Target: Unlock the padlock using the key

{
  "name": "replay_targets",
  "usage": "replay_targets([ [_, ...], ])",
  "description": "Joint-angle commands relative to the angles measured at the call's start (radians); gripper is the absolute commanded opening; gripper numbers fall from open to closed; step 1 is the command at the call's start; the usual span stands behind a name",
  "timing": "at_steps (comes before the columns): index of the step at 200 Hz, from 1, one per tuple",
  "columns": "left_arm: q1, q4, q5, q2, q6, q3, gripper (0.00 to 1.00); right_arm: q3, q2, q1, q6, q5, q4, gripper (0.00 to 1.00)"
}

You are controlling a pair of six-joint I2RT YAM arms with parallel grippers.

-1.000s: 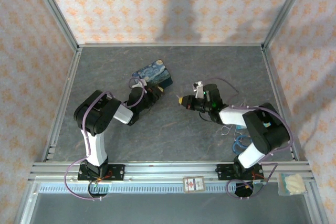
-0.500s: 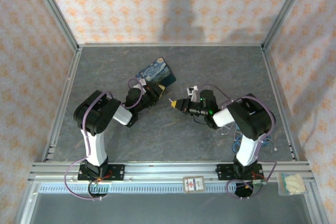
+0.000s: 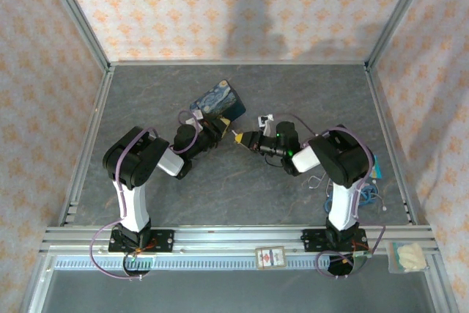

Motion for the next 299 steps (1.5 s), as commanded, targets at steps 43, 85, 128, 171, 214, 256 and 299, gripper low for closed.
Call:
replay_targets([
  [43, -0.004, 0.135, 0.011, 0.021, -0.027, -0.001, 0.0, 0.022, -0.001, 0.011, 0.009, 0.001, 0.061, 0.0],
  [85, -0.009, 0.141, 0.007, 0.03, -0.029, 0.0, 0.0, 0.013, -0.013, 0.02, 0.008, -0.006, 0.063, 0.0],
  [128, -0.013, 0.138, 0.008, 0.028, -0.029, 0.004, 0.0, 0.014, -0.014, 0.02, 0.004, 0.0, 0.062, 0.0],
  [171, -0.017, 0.139, 0.008, 0.022, -0.03, -0.009, 0.0, 0.027, -0.013, 0.014, 0.006, -0.002, 0.072, 0.0],
  [214, -0.017, 0.155, 0.002, 0.033, -0.04, -0.012, 0.0, 0.009, -0.038, 0.013, -0.004, -0.008, 0.055, 0.0],
  [256, -0.017, 0.14, 0.006, 0.026, -0.031, -0.006, 0.0, 0.001, -0.041, 0.011, -0.005, -0.003, 0.056, 0.0],
  [299, -0.021, 0.149, 0.005, 0.028, -0.036, -0.01, 0.0, 0.003, -0.042, 0.009, -0.014, 0.01, 0.051, 0.0],
])
